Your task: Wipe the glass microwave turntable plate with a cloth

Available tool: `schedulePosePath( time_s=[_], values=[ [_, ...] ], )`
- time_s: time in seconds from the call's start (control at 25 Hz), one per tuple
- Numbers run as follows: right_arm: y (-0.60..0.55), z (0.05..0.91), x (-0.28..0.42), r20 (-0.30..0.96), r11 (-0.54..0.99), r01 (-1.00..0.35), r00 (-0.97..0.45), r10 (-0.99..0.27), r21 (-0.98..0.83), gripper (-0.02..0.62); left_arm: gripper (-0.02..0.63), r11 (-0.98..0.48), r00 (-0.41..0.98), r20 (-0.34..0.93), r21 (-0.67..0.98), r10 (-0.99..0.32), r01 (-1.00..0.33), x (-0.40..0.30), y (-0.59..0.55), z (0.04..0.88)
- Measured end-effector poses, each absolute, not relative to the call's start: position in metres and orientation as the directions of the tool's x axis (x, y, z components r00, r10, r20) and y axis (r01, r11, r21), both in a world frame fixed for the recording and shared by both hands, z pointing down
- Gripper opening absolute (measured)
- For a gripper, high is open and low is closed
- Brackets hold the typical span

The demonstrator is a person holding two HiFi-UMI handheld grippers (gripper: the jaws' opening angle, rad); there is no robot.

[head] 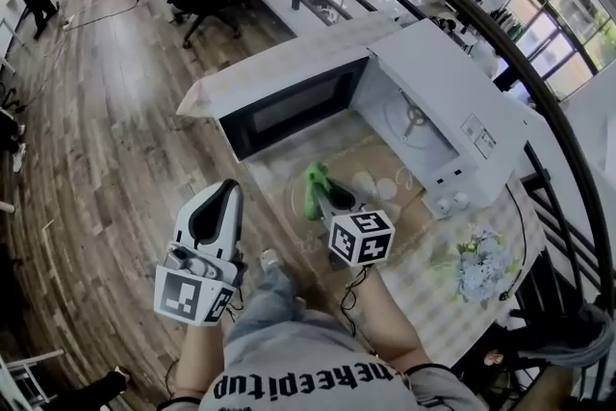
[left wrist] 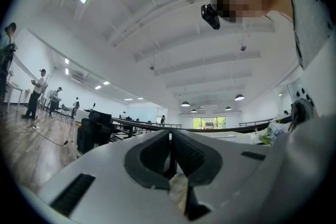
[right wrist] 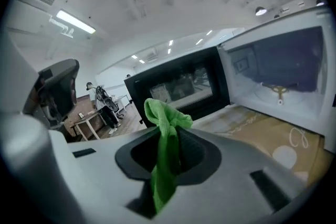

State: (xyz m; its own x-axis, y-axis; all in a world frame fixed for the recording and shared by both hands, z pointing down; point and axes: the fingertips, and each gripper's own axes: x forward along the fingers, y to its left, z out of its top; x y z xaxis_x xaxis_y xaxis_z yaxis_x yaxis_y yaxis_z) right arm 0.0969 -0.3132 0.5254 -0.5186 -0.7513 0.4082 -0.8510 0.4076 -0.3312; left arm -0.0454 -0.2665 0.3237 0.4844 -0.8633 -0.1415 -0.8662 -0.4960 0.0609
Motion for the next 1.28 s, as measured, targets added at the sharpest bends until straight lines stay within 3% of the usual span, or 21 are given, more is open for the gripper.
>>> schedulePosePath(
  time_s=[0.32, 0.72, 1.28],
  values=[
    [-0.339, 0.581, 0.064, 0.52, 0.439, -0.848, -0.529, -0.67, -0.297, 0.06, 0.017, -0.453, 0.444, -0.113, 0.074, -0.889, -0.889, -0.062, -0.29, 0.341],
    [-0.353, 0.639, 0.031, 0.69, 0.56, -0.818, -0.481, -0.541, -0.131, 0.054, 0.017, -0.441, 0.435, -0.083, 0.082, -0.897, -0.894, -0.064, -0.312, 0.354],
    [-0.386, 0.644, 0.138, 0.694, 0.354, -0.928, -0.329, -0.641, -0.112, 0.051, 0.017, -0.426, 0.421, -0.072, 0.085, -0.904, -0.901, -0.07, -0.319, 0.356]
  ],
)
